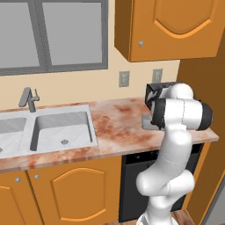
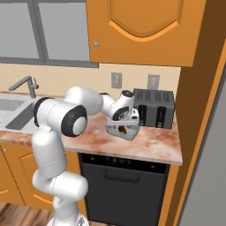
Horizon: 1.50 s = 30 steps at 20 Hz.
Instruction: Take the potato and sweet potato out of the freezer and place them in the tupperware container on the counter. Then put the tupperware containing the vegetables back in the freezer.
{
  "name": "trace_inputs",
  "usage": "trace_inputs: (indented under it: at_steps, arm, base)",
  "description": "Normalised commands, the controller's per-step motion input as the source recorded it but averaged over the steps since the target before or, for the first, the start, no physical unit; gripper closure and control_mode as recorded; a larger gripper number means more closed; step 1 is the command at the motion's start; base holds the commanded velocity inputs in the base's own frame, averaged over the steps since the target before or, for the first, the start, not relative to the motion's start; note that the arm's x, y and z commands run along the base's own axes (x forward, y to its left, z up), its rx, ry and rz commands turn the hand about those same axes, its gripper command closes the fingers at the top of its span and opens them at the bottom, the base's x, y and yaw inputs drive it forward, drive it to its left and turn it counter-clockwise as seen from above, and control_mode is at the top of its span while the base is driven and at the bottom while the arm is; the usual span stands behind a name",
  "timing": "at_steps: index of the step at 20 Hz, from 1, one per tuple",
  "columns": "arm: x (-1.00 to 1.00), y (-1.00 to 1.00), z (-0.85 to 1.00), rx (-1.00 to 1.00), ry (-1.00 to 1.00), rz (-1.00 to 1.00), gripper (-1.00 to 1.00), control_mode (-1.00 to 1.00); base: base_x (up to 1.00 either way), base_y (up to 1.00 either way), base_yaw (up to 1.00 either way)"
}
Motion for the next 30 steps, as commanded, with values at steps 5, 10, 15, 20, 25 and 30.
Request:
trace_inputs:
  at_steps: [5,10,15,20,25,30]
  arm:
    - [-0.30,0.24,0.85,0.00,-0.08,0.00,-1.00,-1.00]
    - [-0.53,0.53,1.00,0.00,-0.09,0.00,-1.00,-1.00]
    - [-0.64,0.67,1.00,0.00,-0.03,-0.01,-1.00,-1.00]
    - [-0.78,0.72,1.00,0.00,0.00,-0.06,-1.00,-1.00]
    - [-0.92,0.60,0.97,0.01,0.03,-0.08,-1.00,-1.00]
    - [-1.00,0.26,0.70,0.01,0.00,-0.11,-1.00,-1.00]
  base:
    - [0.00,0.00,0.00]
    - [0.00,0.00,0.00]
    - [0.00,0.00,0.00]
    - [0.00,0.00,0.00]
    - [0.00,0.00,0.00]
    - [0.00,0.00,0.00]
